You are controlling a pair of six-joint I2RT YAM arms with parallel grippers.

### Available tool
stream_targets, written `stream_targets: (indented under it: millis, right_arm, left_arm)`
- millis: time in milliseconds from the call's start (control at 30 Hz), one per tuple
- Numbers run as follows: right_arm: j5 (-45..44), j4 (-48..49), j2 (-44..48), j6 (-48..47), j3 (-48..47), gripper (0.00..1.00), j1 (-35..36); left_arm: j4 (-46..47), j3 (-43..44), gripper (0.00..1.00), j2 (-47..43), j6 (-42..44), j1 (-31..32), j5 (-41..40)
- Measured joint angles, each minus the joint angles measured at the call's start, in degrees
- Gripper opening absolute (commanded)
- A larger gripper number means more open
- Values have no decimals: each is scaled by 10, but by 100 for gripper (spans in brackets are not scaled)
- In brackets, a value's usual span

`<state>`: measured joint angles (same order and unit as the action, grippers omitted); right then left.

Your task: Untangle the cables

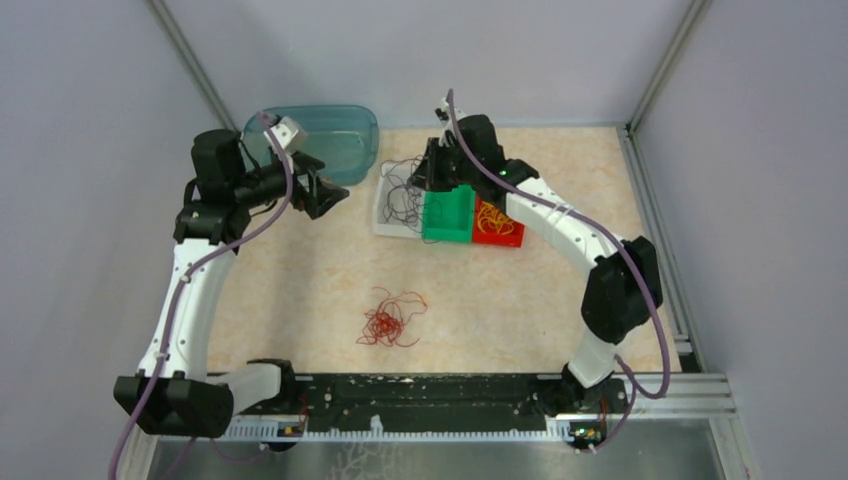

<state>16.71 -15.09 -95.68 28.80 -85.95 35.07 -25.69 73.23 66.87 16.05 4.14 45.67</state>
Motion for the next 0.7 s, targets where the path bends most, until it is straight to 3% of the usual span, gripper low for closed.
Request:
stream_targets:
  millis: [300, 700]
  right_arm:
    - [-4, -61, -86, 54, -41, 0, -11]
    - [-64, -55, -187, 111, -122, 0, -11]
  left_arm:
    - [-3, 0, 96, -18, -14, 0, 13]
    - [-1, -38, 99, -30, -15, 0, 9]
